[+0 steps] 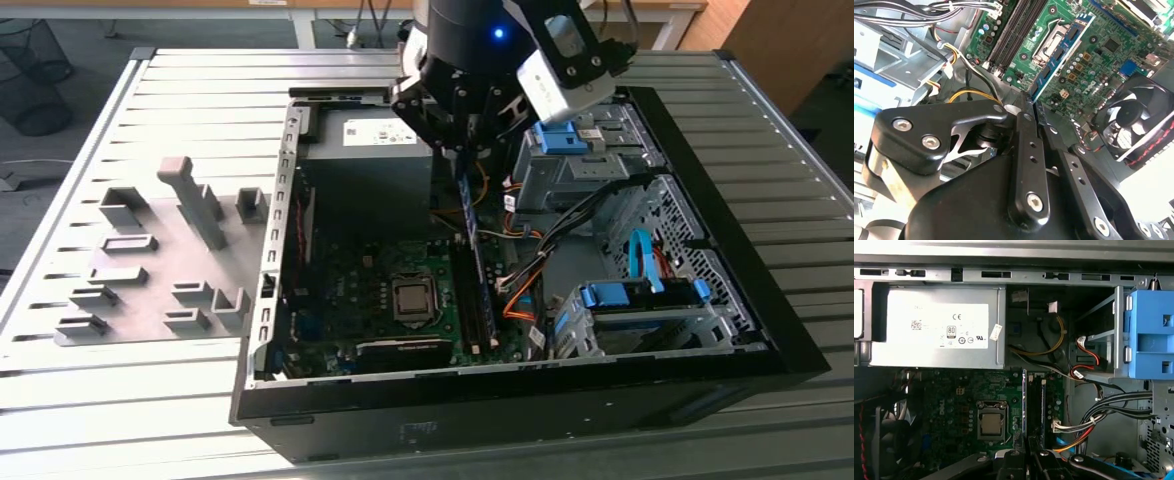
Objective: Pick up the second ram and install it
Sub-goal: 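Insert the second ram into the second slot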
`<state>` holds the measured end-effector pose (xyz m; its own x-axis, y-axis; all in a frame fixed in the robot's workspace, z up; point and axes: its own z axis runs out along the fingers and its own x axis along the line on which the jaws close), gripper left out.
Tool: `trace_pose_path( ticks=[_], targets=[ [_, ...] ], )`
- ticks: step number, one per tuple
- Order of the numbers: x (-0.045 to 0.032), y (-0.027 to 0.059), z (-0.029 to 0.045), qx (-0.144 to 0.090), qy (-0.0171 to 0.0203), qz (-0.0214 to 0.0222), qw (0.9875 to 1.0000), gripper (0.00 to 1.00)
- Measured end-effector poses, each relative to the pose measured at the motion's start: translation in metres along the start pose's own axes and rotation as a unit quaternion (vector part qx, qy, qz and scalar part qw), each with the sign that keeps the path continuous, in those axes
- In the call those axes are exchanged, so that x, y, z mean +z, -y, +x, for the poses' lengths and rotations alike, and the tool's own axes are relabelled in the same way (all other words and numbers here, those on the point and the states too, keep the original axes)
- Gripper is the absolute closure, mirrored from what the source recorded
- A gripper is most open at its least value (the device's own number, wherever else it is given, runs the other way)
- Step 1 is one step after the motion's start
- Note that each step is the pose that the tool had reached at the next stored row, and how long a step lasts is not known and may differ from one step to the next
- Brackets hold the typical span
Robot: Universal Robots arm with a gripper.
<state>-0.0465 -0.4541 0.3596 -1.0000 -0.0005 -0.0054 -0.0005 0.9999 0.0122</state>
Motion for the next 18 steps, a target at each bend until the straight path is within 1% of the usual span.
trace_pose_path(
  ticks=[5,9,18],
  targets=[
    [0.0088,0.0001,-0.0003,0.001,0.0,0.0001,1.0,0.86],
    [0.0126,0.0002,-0.0003,0.002,0.0001,0.0,1.0,0.86],
    [0.0133,0.0002,-0.0003,0.002,0.0001,0.0,1.0,0.86]
  ],
)
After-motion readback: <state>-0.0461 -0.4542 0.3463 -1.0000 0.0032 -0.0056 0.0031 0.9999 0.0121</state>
